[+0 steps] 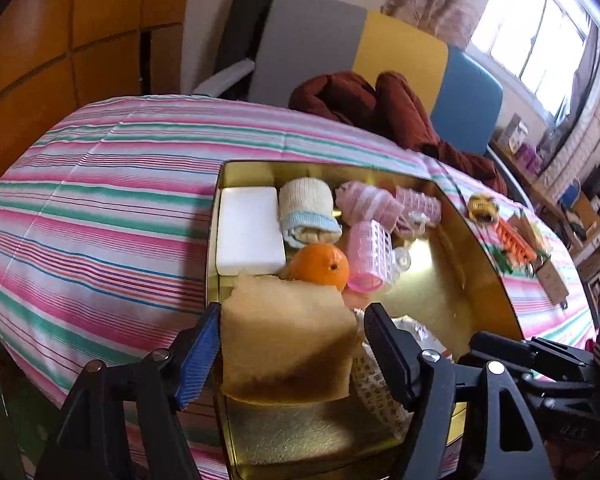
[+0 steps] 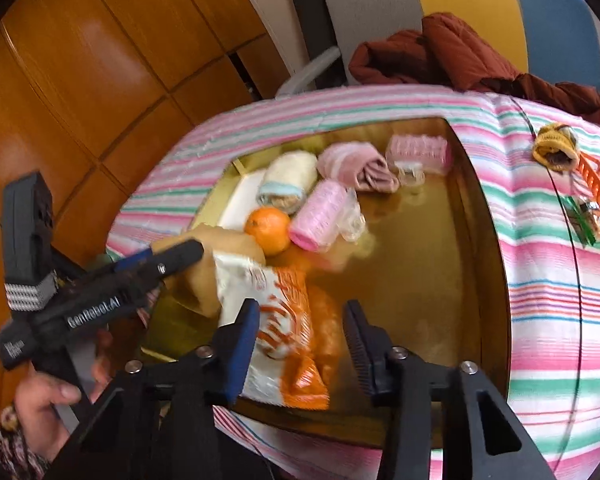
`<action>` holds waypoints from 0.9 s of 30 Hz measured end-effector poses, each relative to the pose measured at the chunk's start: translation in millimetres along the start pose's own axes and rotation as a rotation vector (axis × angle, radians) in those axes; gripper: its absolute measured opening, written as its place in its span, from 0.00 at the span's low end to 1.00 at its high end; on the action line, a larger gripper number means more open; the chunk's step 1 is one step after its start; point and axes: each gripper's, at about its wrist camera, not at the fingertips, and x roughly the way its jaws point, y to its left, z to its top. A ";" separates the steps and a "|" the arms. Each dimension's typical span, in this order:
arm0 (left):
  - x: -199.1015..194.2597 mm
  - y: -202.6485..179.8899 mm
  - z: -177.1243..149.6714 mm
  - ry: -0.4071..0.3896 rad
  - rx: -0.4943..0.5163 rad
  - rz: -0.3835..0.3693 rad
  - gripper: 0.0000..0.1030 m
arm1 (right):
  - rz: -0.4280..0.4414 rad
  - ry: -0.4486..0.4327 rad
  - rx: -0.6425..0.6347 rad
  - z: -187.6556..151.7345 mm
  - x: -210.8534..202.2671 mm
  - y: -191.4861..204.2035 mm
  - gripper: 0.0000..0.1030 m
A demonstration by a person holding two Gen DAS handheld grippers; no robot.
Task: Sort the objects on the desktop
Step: 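Carry the yellow sponge and snack bag into the gold tray and release both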
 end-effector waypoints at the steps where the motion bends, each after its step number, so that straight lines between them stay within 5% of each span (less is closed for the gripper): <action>1: -2.2 0.9 0.3 -0.012 -0.009 0.002 0.70 | 0.006 0.018 -0.005 -1.3 2.1 0.3 0.40; 5: -16.6 9.8 4.0 -0.093 -0.080 -0.006 0.70 | 0.072 0.076 -0.077 -2.2 18.0 16.5 0.40; 8: -22.4 15.9 7.6 -0.111 -0.093 0.033 0.70 | 0.048 0.086 -0.145 -2.3 34.8 34.6 0.49; 11: -26.7 20.0 7.5 -0.105 -0.088 0.040 0.69 | -0.022 0.031 -0.220 2.3 34.0 42.7 0.49; 14: -29.0 18.3 2.9 -0.100 -0.055 0.059 0.63 | 0.027 0.000 -0.151 5.2 17.6 29.3 0.49; 17: -24.8 11.2 -4.0 -0.080 -0.016 0.043 0.54 | 0.004 -0.007 -0.139 0.7 2.6 21.5 0.42; 22: 0.2 -1.9 -13.4 0.002 0.041 0.047 0.53 | 0.024 0.072 -0.146 -3.9 15.4 23.4 0.29; 27: 10.3 1.9 -6.9 -0.004 0.010 0.094 0.53 | -0.033 0.090 -0.166 7.8 44.9 25.5 0.28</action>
